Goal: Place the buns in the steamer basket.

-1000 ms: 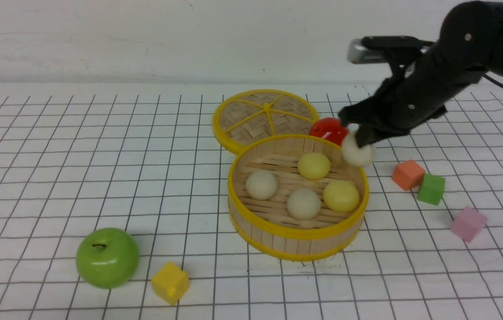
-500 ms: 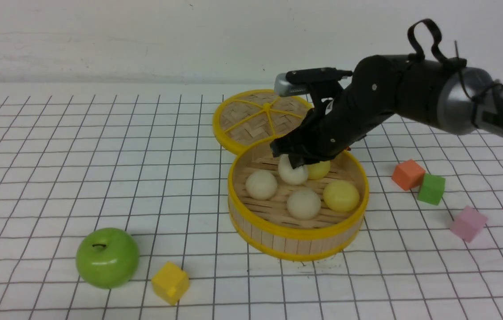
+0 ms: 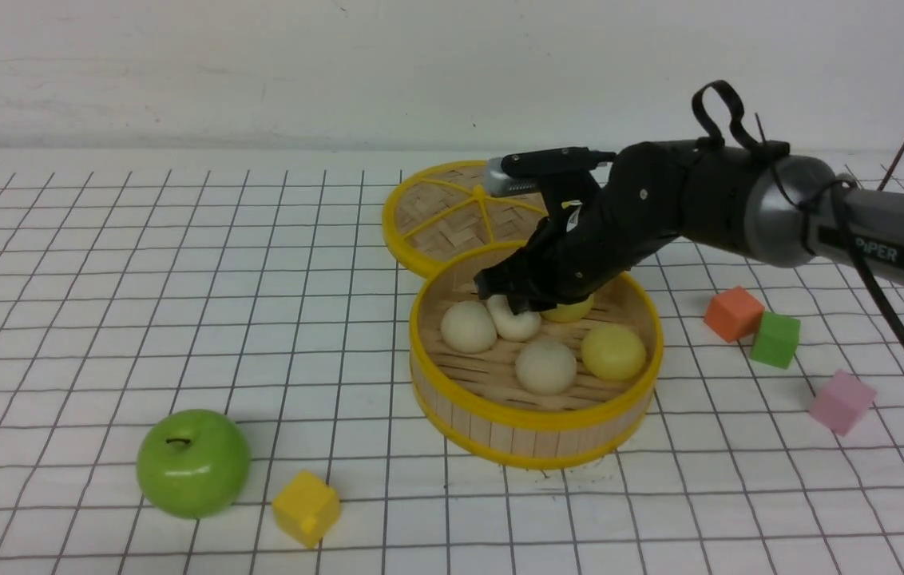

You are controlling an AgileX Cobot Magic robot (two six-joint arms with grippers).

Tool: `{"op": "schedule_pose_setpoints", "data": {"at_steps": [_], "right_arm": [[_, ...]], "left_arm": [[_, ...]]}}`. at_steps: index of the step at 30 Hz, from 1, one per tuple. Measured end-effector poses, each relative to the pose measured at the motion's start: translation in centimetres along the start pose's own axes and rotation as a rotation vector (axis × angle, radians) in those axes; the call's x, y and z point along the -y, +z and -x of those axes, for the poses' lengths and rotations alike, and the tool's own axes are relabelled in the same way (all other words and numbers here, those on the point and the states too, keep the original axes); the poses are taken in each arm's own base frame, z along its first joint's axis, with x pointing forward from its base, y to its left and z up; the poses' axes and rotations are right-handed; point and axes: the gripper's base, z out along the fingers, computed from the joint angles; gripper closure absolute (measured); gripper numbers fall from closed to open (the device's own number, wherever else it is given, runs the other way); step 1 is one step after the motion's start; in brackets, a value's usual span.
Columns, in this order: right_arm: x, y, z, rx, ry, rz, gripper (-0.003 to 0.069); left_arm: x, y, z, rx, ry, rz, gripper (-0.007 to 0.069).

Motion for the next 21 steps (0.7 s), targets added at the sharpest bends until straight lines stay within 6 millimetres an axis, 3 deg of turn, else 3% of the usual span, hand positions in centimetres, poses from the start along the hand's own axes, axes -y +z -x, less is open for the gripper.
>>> {"op": "schedule_pose_setpoints", "data": {"at_steps": [5, 7, 11, 12, 16, 18, 19, 21], "right_arm": [[-0.1, -0.4, 0.1, -0.007, -0.005, 0.0, 0.0385], [-0.3, -1.6, 0.4, -0.014, -0.011, 0.004, 0.0295], [-1.0, -5.3, 1.5, 0.012, -0.025, 0.017, 0.0206], [-1.3, -7.2, 1.9, 0.016, -0.034, 0.021, 0.0189], [-2.2, -14.5, 2.3, -0.007, -0.059, 0.007, 0.0232], [-2.2, -17.3, 1.7, -0.054, -0.045, -0.02, 0.0298], [-2.2, -18.9, 1.1, -0.096, -0.034, -0.044, 0.0363], [-2.1, -20.5, 0.4, -0.129, -0.015, -0.067, 0.0447]], "left_arm": [[0.0, 0.0, 0.0, 0.0, 0.0, 0.0, 0.0389], [0.0, 0.0, 0.0, 0.0, 0.0, 0.0, 0.0389], [0.0, 0.0, 0.0, 0.0, 0.0, 0.0, 0.0387], [0.0, 0.0, 0.0, 0.0, 0.0, 0.0, 0.0387], [0.0, 0.0, 0.0, 0.0, 0.0, 0.0, 0.0387], [0.0, 0.0, 0.0, 0.0, 0.0, 0.0, 0.0387], [0.0, 0.0, 0.0, 0.0, 0.0, 0.0, 0.0387], [0.0, 0.0, 0.0, 0.0, 0.0, 0.0, 0.0387]]}}
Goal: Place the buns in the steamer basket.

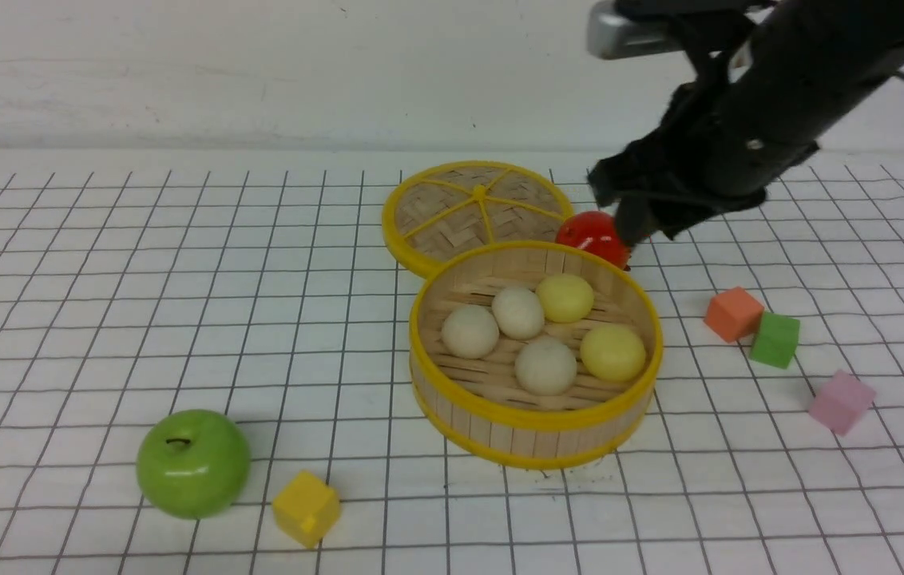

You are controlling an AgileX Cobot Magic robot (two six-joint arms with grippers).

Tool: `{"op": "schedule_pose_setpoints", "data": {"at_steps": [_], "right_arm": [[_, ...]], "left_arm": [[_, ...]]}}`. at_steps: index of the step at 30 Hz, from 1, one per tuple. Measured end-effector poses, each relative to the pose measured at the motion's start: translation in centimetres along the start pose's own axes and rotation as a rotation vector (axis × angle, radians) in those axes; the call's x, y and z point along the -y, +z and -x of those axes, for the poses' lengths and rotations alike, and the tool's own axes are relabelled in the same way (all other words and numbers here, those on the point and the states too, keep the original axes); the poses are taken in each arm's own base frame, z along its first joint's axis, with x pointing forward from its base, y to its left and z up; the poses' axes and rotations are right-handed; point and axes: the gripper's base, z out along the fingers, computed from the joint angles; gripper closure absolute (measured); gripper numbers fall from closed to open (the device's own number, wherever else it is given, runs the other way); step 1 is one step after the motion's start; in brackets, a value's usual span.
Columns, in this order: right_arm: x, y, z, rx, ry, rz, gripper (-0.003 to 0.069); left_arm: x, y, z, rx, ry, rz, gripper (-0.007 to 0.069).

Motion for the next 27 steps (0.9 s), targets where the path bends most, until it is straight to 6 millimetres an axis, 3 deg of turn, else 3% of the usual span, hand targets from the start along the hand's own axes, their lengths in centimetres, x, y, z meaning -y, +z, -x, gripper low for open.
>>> {"op": "schedule_pose_setpoints", "data": {"at_steps": [3, 6, 12, 17, 24, 27], "right_arm": [[0.2, -2.0, -2.2, -0.039, 0.044, -0.021, 0.0596], [0.3, -3.0, -4.2, -0.056, 0.069, -0.025, 0.0671], [0.2, -5.9, -7.8, -0.097, 0.091, -0.003, 0.068], [0.0, -7.2, -8.2, -0.063, 0.094, 0.016, 0.0679], [0.2, -7.4, -8.4, -0.056, 0.085, -0.006, 0.0673], [1.1, -8.1, -10.4, 0.024, 0.081, -0.047, 0.0673]], "left_arm": [[0.0, 0.0, 0.0, -0.001, 0.0, 0.0, 0.0387], [0.0, 0.0, 0.0, -0.001, 0.0, 0.0, 0.0387], [0.0, 0.0, 0.0, -0.001, 0.0, 0.0, 0.0387], [0.0, 0.0, 0.0, -0.001, 0.0, 0.0, 0.0387], [0.0, 0.0, 0.0, -0.001, 0.0, 0.0, 0.0387], [0.0, 0.0, 0.0, -0.001, 0.0, 0.0, 0.0387]]}}
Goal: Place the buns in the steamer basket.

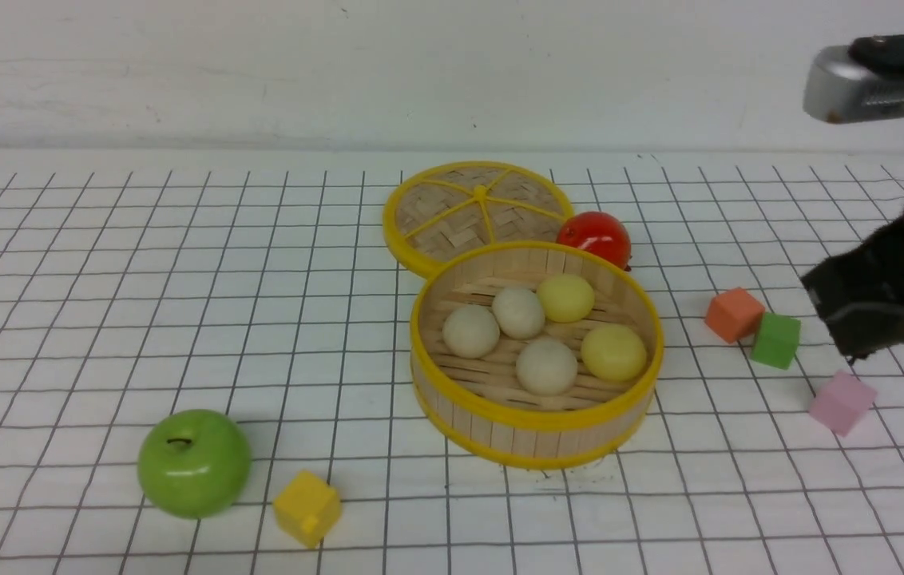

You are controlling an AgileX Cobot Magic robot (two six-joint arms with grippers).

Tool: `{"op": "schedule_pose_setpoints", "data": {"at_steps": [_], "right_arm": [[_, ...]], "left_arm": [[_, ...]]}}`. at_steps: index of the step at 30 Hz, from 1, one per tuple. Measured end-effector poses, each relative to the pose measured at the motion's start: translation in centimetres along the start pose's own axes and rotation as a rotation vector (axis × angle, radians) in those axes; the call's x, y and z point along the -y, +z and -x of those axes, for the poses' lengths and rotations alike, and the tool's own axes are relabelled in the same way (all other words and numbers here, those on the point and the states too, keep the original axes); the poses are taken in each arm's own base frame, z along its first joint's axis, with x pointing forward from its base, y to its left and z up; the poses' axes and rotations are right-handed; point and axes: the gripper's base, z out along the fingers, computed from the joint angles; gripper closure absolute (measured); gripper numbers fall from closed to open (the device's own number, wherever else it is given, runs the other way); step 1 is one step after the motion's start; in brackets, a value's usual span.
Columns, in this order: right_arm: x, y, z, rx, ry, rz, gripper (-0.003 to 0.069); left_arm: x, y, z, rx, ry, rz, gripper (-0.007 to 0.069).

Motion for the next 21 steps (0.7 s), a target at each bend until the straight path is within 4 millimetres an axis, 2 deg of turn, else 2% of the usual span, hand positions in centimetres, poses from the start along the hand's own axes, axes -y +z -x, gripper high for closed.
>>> {"op": "schedule_pose_setpoints", "data": {"at_steps": [2, 3, 4, 5, 7, 8, 9, 12, 14, 15, 16, 17, 18, 21], "right_arm": [[0.7, -0.5, -1.7, 0.091, 0.01, -0.006, 0.0671], [1.5, -1.3, -3.8, 0.219, 0.026, -0.007, 0.0671], [1.7, -0.8, -4.3, 0.232, 0.029, -0.009, 0.067], [2.1, -0.8, -5.7, 0.291, 0.04, -0.013, 0.0669], [3.9, 0.1, -11.4, 0.468, 0.083, -0.06, 0.0669], [4.0, 0.2, -11.8, 0.491, 0.086, -0.063, 0.0669], [4.8, 1.1, -14.9, 0.559, 0.107, -0.1, 0.0669], [5.7, 3.4, -20.5, 0.712, 0.14, -0.176, 0.0669], [6.0, 4.7, -22.1, 0.733, 0.151, -0.202, 0.0669], [6.3, 6.2, -23.8, 0.763, 0.165, -0.224, 0.0669], [6.4, 7.0, -24.5, 0.763, 0.17, -0.231, 0.0669], [6.4, 7.2, -24.7, 0.761, 0.172, -0.231, 0.0669], [6.6, 8.2, -25.4, 0.732, 0.185, -0.234, 0.0669], [6.5, 8.3, -25.5, 0.732, 0.207, -0.217, 0.0669]], "left_arm": [[0.0, 0.0, 0.0, 0.0, 0.0, 0.0, 0.0387], [0.0, 0.0, 0.0, 0.0, 0.0, 0.0, 0.0387], [0.0, 0.0, 0.0, 0.0, 0.0, 0.0, 0.0387], [0.0, 0.0, 0.0, 0.0, 0.0, 0.0, 0.0387], [0.0, 0.0, 0.0, 0.0, 0.0, 0.0, 0.0387], [0.0, 0.0, 0.0, 0.0, 0.0, 0.0, 0.0387], [0.0, 0.0, 0.0, 0.0, 0.0, 0.0, 0.0387], [0.0, 0.0, 0.0, 0.0, 0.0, 0.0, 0.0387], [0.0, 0.0, 0.0, 0.0, 0.0, 0.0, 0.0387], [0.0, 0.0, 0.0, 0.0, 0.0, 0.0, 0.0387], [0.0, 0.0, 0.0, 0.0, 0.0, 0.0, 0.0387], [0.0, 0.0, 0.0, 0.0, 0.0, 0.0, 0.0387], [0.0, 0.0, 0.0, 0.0, 0.0, 0.0, 0.0387], [0.0, 0.0, 0.0, -0.001, 0.0, 0.0, 0.0387]]}}
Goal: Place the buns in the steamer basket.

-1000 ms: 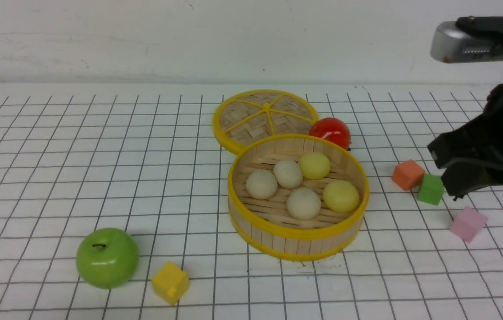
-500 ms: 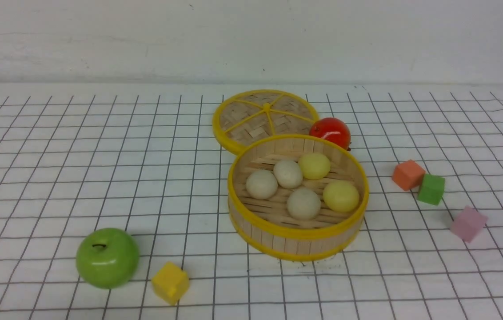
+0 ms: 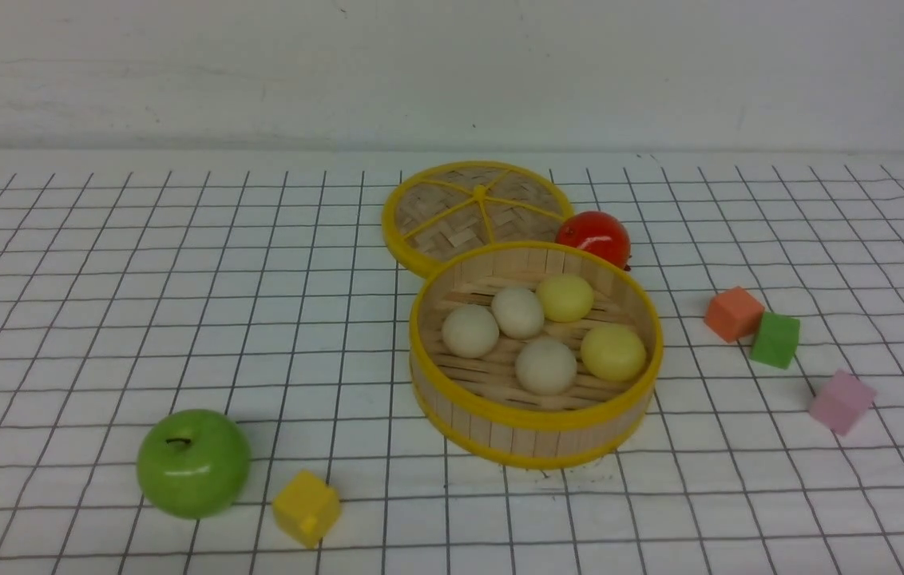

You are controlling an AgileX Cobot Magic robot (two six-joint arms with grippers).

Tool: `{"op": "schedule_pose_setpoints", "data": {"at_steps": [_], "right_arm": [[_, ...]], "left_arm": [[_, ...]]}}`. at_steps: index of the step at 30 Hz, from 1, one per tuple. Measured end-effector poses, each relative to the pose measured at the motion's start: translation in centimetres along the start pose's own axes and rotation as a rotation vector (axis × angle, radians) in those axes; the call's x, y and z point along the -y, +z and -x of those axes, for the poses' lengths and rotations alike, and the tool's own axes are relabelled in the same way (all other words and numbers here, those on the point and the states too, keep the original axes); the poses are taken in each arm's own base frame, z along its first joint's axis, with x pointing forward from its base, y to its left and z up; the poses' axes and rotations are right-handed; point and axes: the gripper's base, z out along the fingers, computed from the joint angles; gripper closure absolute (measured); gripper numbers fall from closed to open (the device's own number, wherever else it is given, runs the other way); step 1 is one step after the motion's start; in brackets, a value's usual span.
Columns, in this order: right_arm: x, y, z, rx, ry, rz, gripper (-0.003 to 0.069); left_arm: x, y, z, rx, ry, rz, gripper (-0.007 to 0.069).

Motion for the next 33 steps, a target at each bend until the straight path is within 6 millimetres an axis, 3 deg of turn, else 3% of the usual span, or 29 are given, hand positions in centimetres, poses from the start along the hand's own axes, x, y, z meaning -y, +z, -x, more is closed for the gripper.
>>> {"op": "schedule_pose_setpoints", "data": {"at_steps": [23, 28, 33], "right_arm": [[-0.1, 0.0, 0.0, -0.005, 0.035, 0.011, 0.0655], [-0.1, 0.0, 0.0, -0.006, 0.041, 0.011, 0.065], [-0.1, 0.0, 0.0, -0.005, 0.043, 0.01, 0.0643]], "left_arm": [[0.0, 0.0, 0.0, -0.002, 0.001, 0.001, 0.0387], [-0.1, 0.0, 0.1, 0.013, 0.069, 0.016, 0.0387], [-1.3, -0.2, 0.5, 0.078, 0.069, 0.186, 0.041]]}}
